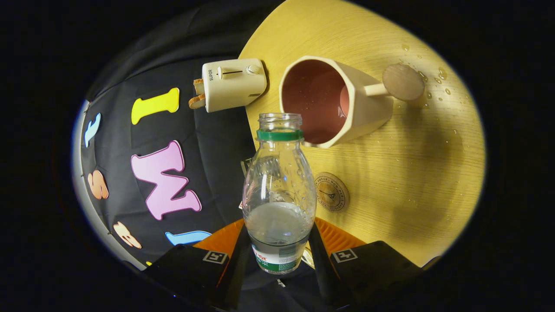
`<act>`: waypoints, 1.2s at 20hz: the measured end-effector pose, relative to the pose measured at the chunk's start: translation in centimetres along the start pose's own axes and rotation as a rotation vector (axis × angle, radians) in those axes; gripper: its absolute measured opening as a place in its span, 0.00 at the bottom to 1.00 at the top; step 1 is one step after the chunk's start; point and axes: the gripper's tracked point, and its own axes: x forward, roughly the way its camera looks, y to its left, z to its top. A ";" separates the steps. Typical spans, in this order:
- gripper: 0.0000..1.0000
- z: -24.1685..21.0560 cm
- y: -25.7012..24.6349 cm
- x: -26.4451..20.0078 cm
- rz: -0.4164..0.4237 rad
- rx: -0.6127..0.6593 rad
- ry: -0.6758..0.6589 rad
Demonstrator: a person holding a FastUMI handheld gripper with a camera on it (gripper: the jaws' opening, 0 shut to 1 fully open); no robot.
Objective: Take the bottle from table, then pour the juice into the cup, finally place the bottle on the coaster
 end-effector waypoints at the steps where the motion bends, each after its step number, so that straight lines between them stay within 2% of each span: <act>1: 0.72 0.1 0.2 0.1 0.001 0.011 -0.002; 24: 0.72 -0.8 1.0 0.5 0.021 0.219 0.028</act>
